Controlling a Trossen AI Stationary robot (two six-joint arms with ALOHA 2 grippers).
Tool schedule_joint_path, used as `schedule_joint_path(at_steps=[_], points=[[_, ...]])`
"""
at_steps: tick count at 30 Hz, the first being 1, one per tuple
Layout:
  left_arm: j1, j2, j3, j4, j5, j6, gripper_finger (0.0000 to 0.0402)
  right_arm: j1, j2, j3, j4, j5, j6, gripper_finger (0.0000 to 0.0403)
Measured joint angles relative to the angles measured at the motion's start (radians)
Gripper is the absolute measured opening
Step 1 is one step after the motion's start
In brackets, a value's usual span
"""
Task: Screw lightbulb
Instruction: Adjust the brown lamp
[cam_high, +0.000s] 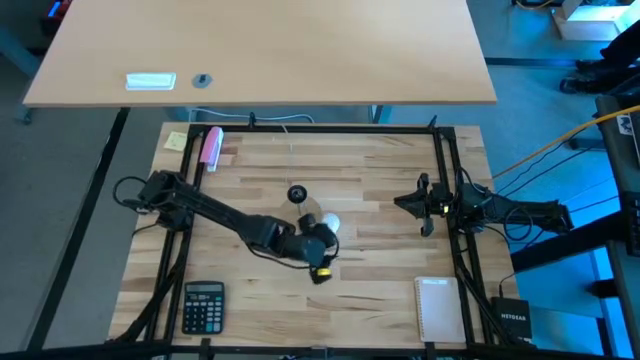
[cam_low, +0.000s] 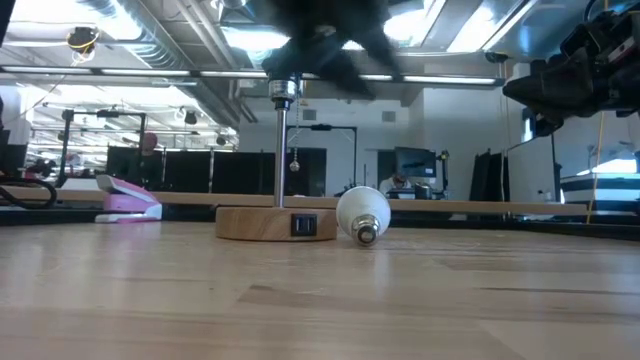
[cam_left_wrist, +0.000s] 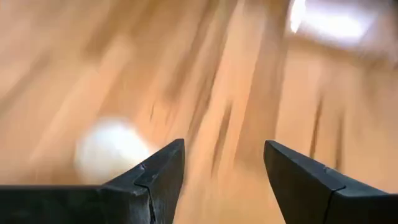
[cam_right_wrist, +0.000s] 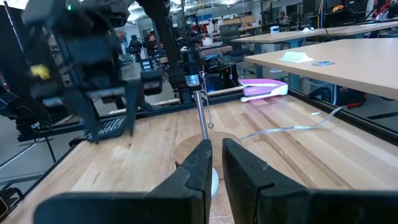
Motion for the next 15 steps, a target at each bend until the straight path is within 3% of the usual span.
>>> schedule_joint_path(at_steps=[5, 7, 12, 15], points=[[-0.004, 0.000, -0.051, -0.114, -0.006, -0.070, 0.0197, 0.000, 0.000, 0.000, 0.000, 0.000, 0.000, 0.0042], [-0.004, 0.000, -0.075, -0.106, -0.008, -0.072, 0.0162, 0.000, 0.000, 0.000, 0.000, 0.000, 0.000, 0.0042], [0.017, 0.000, -0.136, -0.087, 0.077, -0.107, 0.0031, 0.000, 0.000, 0.000, 0.000, 0.000, 0.000, 0.0042], [0.035, 0.000, -0.183, -0.060, 0.079, -0.108, 0.0012, 0.000, 0.000, 0.000, 0.000, 0.000, 0.000, 0.0042]])
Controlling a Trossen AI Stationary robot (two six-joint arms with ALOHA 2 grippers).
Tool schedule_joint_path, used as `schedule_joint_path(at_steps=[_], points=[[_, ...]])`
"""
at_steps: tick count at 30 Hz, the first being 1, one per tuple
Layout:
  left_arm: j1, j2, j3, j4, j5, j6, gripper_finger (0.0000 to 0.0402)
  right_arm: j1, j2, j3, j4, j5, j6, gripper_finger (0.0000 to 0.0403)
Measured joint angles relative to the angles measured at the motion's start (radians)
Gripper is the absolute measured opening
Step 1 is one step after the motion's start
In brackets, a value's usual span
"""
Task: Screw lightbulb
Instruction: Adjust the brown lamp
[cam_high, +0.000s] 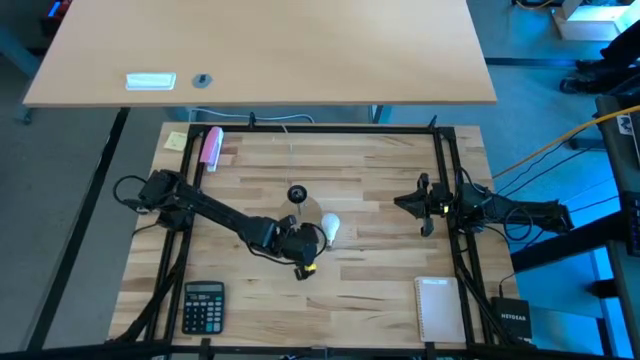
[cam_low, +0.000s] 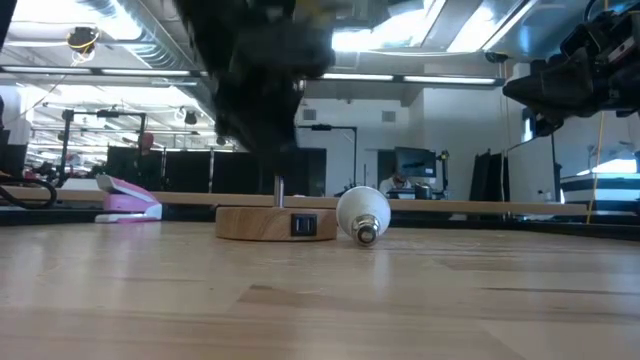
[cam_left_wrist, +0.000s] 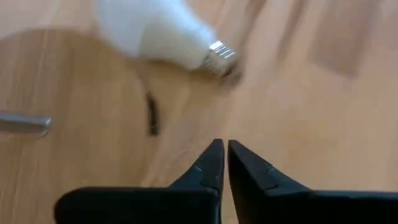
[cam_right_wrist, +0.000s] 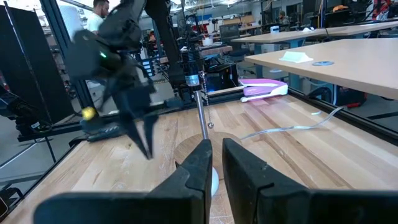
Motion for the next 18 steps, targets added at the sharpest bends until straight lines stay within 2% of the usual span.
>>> schedule_joint_path(at_steps=[5, 13, 18], points=[[0.035, 0.000, -0.060, 0.045, 0.003, -0.011, 0.0028, 0.000, 0.000, 0.000, 0.000, 0.000, 0.000, 0.0042], [0.092, 0.000, -0.112, 0.053, 0.012, 0.016, 0.0003, 0.000, 0.000, 0.000, 0.000, 0.000, 0.000, 0.0042], [0.133, 0.000, -0.136, 0.033, -0.049, 0.040, 0.0008, 0.000, 0.000, 0.000, 0.000, 0.000, 0.000, 0.0042]])
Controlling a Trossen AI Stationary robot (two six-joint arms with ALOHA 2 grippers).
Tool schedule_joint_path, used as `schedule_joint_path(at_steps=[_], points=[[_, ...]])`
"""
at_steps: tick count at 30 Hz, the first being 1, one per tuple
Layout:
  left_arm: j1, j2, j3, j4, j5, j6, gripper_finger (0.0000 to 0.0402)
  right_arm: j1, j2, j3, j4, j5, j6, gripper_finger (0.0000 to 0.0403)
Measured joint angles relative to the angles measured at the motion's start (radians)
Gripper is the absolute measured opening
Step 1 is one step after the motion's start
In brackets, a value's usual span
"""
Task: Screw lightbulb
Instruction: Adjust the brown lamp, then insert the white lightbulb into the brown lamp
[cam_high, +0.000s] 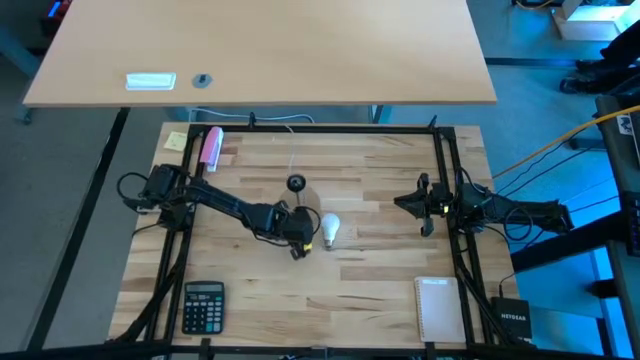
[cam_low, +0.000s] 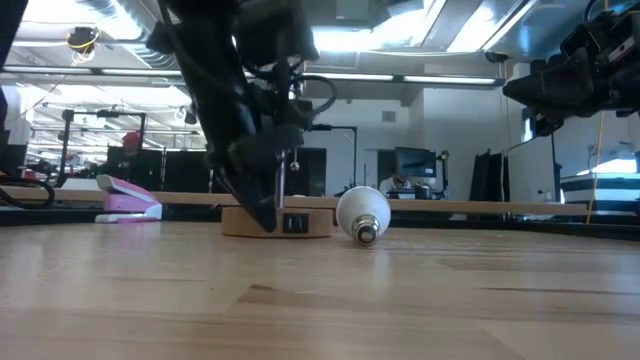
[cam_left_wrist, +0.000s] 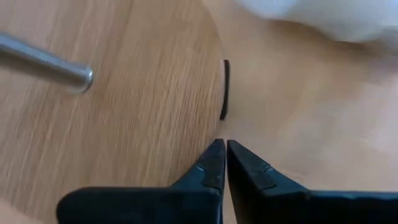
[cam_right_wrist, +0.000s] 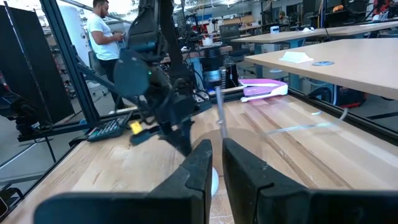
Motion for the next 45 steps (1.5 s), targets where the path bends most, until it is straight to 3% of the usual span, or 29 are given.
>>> schedule_joint_path(at_steps=[10, 18, 24, 28, 33, 36, 41, 45], points=[[0.040, -0.005, 0.056, 0.014, -0.026, 0.048, 0.0026, 0.000, 0.000, 0.000, 0.000, 0.000, 0.000, 0.0042], [0.036, -0.008, 0.156, 0.104, -0.024, 0.069, 0.0163, 0.000, 0.000, 0.000, 0.000, 0.000, 0.000, 0.0042], [0.056, -0.002, 0.156, 0.289, 0.084, -0.072, 0.0270, 0.000, 0.000, 0.000, 0.000, 0.000, 0.000, 0.0042], [0.062, 0.000, 0.163, 0.299, 0.091, -0.190, 0.0302, 0.000, 0.000, 0.000, 0.000, 0.000, 0.000, 0.0042], [0.027, 0.014, 0.286, 0.296, 0.093, -0.169, 0.0305, 0.000, 0.000, 0.000, 0.000, 0.000, 0.000, 0.0042], [-0.009, 0.051, 0.438, 0.221, 0.056, -0.077, 0.0305, 0.000, 0.000, 0.000, 0.000, 0.000, 0.000, 0.0042], [-0.018, 0.159, 0.692, -0.115, -0.066, -0.047, 0.0305, 0.000, 0.000, 0.000, 0.002, 0.000, 0.000, 0.0042], [0.016, 0.223, 0.736, -0.237, -0.080, -0.122, 0.0305, 0.000, 0.001, 0.000, 0.002, 0.000, 0.000, 0.0042]])
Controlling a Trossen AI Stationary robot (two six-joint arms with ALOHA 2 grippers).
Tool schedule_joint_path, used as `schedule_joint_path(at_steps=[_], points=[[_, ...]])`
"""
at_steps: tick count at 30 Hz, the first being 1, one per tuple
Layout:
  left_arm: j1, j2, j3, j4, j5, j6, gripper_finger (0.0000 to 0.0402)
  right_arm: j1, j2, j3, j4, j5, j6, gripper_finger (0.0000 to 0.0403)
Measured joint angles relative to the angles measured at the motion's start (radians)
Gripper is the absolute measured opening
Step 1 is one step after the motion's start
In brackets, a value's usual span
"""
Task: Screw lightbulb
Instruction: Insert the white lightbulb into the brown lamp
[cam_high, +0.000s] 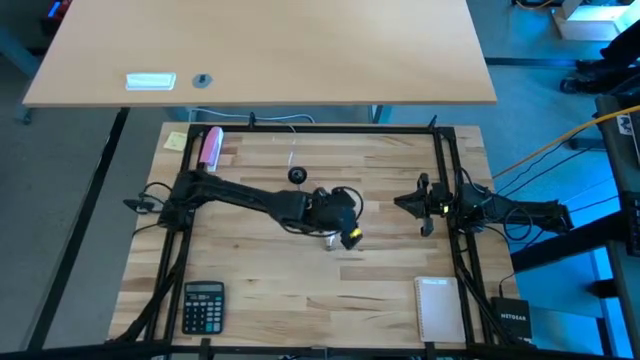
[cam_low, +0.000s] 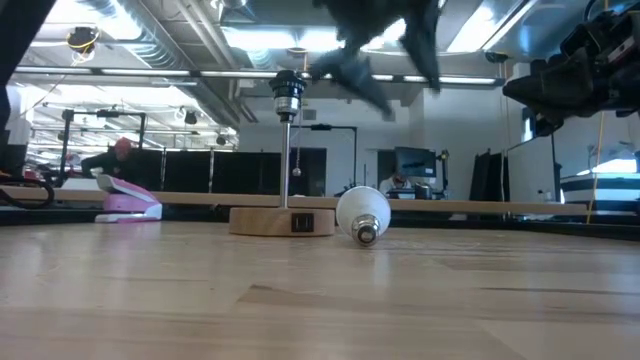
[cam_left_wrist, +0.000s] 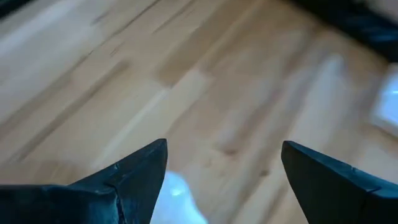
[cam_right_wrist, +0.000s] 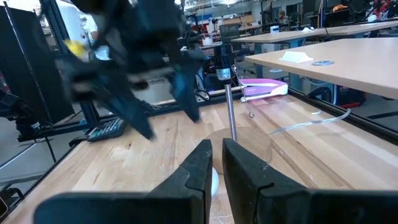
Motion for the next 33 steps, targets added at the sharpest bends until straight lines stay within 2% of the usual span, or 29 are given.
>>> schedule_joint_path(at_steps=[8, 11, 15, 21, 30, 33], points=[[0.059, 0.111, -0.001, -0.123, 0.019, -0.126, 0.0305, 0.000, 0.000, 0.000, 0.000, 0.000, 0.000, 0.0042], [0.073, 0.124, -0.010, -0.119, 0.070, -0.129, 0.0305, 0.000, 0.000, 0.000, 0.001, 0.000, 0.000, 0.0042], [0.076, 0.126, -0.031, -0.149, 0.089, -0.174, 0.0305, 0.000, 0.000, 0.000, 0.001, 0.000, 0.000, 0.0042], [0.071, 0.128, -0.063, -0.112, 0.208, -0.195, 0.0305, 0.000, 0.000, 0.000, -0.001, 0.000, 0.000, 0.0042], [0.064, 0.098, -0.058, -0.130, 0.211, -0.142, 0.0305, 0.000, 0.000, 0.000, -0.001, 0.000, 0.000, 0.0042], [0.055, 0.069, -0.056, -0.147, 0.179, -0.147, 0.0305, 0.000, 0.000, 0.000, -0.001, 0.000, 0.000, 0.0042]])
